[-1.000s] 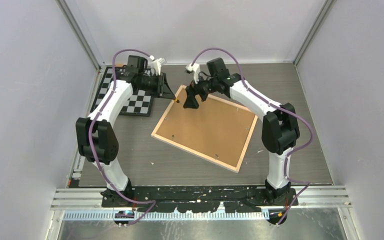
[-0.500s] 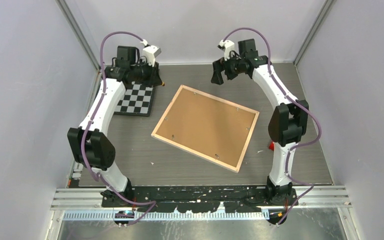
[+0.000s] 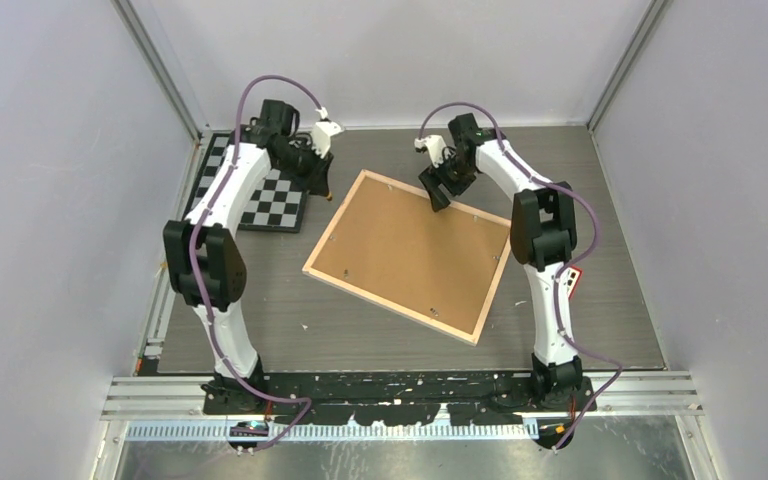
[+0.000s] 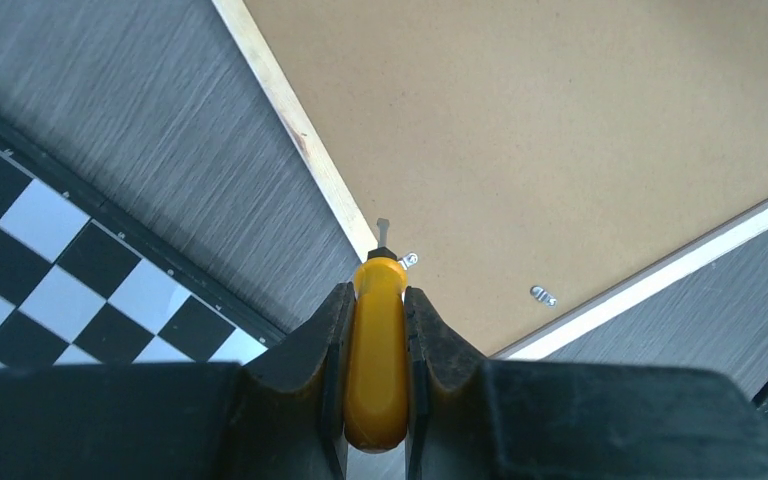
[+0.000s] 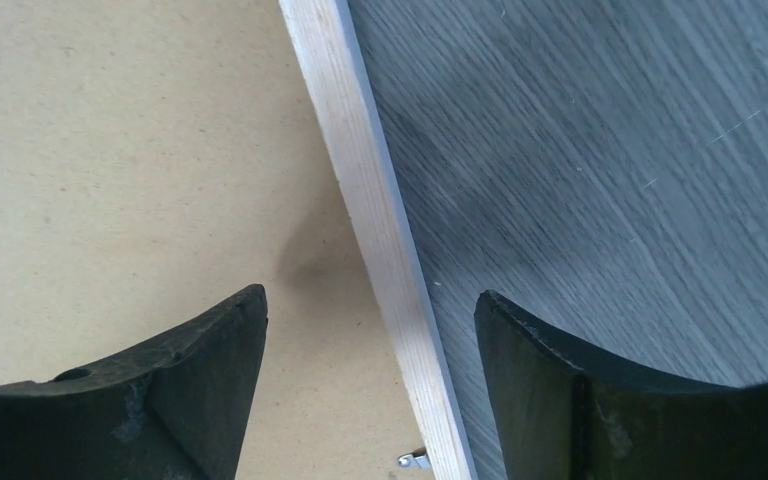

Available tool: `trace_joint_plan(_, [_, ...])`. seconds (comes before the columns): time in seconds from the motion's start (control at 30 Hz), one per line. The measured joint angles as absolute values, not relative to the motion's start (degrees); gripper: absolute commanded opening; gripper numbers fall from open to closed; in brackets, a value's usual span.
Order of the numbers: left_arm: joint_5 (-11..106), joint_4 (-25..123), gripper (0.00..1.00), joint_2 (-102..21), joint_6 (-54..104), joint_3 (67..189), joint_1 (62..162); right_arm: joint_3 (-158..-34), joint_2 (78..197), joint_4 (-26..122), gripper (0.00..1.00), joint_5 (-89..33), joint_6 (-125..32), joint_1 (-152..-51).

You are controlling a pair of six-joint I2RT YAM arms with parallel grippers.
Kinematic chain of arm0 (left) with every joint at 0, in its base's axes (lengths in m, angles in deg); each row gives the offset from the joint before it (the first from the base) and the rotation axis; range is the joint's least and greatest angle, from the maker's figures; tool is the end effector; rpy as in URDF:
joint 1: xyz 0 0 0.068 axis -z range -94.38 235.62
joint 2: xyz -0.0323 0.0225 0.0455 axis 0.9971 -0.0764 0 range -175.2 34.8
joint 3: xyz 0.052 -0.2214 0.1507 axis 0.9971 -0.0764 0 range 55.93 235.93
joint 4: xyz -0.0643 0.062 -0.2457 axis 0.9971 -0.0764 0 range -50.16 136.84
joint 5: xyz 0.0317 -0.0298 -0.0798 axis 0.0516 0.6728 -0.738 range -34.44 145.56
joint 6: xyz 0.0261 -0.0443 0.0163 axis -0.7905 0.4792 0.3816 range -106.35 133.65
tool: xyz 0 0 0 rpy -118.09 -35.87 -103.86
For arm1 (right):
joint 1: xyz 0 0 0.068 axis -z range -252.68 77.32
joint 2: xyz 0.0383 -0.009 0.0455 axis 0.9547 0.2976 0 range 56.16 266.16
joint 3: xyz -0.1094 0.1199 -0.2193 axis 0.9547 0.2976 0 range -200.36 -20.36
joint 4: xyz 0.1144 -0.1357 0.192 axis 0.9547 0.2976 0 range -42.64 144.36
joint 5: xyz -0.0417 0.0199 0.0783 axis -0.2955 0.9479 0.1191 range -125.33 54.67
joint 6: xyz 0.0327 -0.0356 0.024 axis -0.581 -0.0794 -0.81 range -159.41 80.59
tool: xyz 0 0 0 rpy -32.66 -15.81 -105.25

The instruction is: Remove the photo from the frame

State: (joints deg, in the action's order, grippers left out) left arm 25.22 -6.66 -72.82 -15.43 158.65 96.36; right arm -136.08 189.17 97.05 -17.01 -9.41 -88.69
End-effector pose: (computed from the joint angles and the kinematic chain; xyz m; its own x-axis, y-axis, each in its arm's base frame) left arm 0.3936 -0.0929 0.3148 -0.5268 0.5268 -0.6671 0.7745 0.6208 -0.1213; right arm 0.4717 0.1470 0.1918 -0.5763 -0.6590 -0.4833 -0.7713 0.6341 0.0551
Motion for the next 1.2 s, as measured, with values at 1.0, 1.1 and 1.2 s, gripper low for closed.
trace_joint_plan(1.0, [35.1,-13.0,0.0,-80.1,-35.1,158.3,103.9,-137.2,191.8,97.1,0.01,-17.7,-4.0,-88.4])
trace_joint_plan(1.1, [35.6,-13.0,0.0,-78.1,-36.4,155.3,104.0,-137.2,191.8,97.0,0.01,-17.7,-4.4,-88.4])
trace_joint_plan(1.2, [36.1,-12.1,0.0,-76.8,-36.9,153.4,104.0,-137.2,191.8,96.9,0.01,-17.8,-4.9,-88.3])
